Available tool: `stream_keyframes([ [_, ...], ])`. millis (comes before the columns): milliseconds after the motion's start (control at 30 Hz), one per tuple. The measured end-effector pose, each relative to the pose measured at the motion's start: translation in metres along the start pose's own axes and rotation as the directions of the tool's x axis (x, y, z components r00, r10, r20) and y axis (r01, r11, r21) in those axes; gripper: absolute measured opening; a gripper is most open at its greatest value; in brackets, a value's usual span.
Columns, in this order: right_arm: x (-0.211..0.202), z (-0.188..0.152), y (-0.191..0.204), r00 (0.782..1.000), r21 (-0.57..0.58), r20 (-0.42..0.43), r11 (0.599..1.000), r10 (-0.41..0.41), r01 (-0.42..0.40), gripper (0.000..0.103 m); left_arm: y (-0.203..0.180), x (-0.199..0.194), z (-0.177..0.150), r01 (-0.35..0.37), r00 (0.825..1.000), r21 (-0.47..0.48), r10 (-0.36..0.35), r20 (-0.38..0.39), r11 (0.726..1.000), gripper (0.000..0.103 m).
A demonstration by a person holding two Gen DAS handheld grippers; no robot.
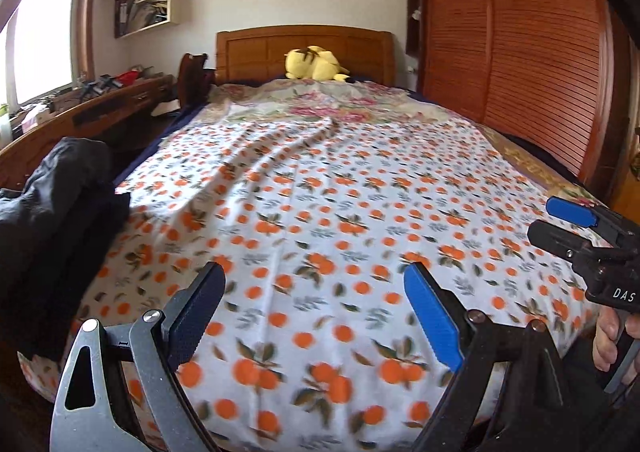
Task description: Fold large clothes
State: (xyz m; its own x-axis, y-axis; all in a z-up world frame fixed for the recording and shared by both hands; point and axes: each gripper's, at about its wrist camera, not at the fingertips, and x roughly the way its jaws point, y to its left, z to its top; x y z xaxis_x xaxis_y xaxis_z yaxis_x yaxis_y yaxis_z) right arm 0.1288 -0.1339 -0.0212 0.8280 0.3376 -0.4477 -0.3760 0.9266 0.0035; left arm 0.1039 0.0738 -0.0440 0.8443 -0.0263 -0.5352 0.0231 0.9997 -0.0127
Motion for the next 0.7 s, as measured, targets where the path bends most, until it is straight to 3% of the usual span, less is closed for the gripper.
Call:
stream_keyframes([
  [267, -0.058, -0.024, -0.007, 0.999, 0.075, 0.024, 0.997, -0.032, 0.03, 0.079, -0.04, -0.031, -0.006, 0.05, 0.999, 0.012, -0.05, 0.016, 0.999, 0.091],
  [433, -0.083, -0.02, -0.016, 0.998, 0.121, 0.045, 0.992, -0.043, 0.038, 0.082, -0.053, -0.053, 0.001, 0.075, 0.996, 0.003, -0.075, 0.048, 0.997, 0.091],
  [700, -0.144, -0.014, -0.018, 0.981, 0.15, 0.163, 0.985, -0.104, 0.079, 0.083, -0.061, -0.089, 0.023, 0.074, 0.99, 0.022, -0.076, 0.118, 0.997, 0.091],
])
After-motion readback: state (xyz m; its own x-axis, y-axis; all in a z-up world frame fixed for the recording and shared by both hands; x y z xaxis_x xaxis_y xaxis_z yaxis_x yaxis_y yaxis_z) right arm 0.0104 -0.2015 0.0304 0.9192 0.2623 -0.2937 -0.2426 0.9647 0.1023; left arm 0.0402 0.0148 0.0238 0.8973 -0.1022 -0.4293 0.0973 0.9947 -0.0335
